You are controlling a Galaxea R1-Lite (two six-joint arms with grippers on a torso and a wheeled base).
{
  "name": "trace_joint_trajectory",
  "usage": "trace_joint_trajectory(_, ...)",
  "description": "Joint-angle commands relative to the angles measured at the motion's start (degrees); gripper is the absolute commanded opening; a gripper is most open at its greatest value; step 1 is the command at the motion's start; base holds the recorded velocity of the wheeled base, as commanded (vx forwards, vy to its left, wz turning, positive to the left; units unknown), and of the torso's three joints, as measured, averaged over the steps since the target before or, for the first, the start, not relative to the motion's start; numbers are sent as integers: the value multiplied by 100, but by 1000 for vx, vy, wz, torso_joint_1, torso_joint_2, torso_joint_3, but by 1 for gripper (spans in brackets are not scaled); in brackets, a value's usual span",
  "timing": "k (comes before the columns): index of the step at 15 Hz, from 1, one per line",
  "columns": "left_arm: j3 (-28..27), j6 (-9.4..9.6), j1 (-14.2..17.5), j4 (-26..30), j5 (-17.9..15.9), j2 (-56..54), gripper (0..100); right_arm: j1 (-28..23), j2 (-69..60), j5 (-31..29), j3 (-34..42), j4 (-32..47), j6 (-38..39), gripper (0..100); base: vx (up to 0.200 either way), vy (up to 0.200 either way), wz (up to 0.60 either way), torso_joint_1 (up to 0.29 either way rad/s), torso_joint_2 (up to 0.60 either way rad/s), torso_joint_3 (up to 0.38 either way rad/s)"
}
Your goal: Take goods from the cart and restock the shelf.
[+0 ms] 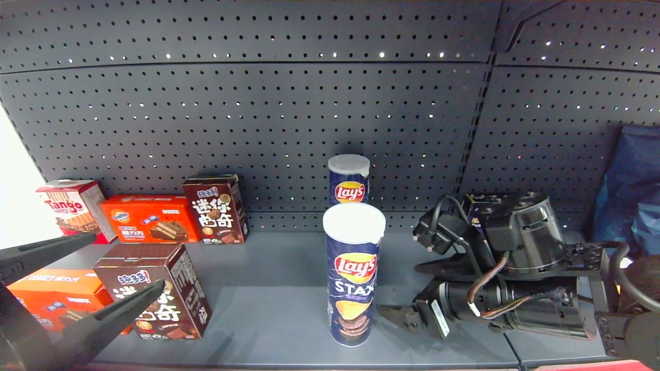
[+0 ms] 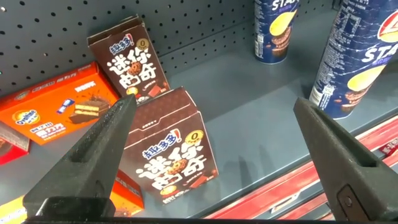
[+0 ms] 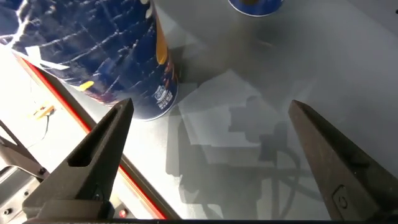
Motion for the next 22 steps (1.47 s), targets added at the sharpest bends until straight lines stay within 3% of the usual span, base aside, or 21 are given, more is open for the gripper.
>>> trace_joint_trajectory(1,-2,-12,-7,-4,5,9,100,11,43,2,-16,-2,-4,100,0,0,0,0,0,0)
trace_joint_trajectory(11,68,-12,-7,-4,-4,9,100,-51,-1,2,10,-19,14,100,0,0,0,0,0,0)
trace_joint_trajectory(19,-64,6,-16,-30,-4,71,100,-780,-1434,-51,80,-160,5,100,0,0,0,0,0,0)
trace_joint_trajectory(22,24,-12,2,14,49,-351,100,-1413,-2269,-227,133,-195,-21,100,0,0,0,0,0,0)
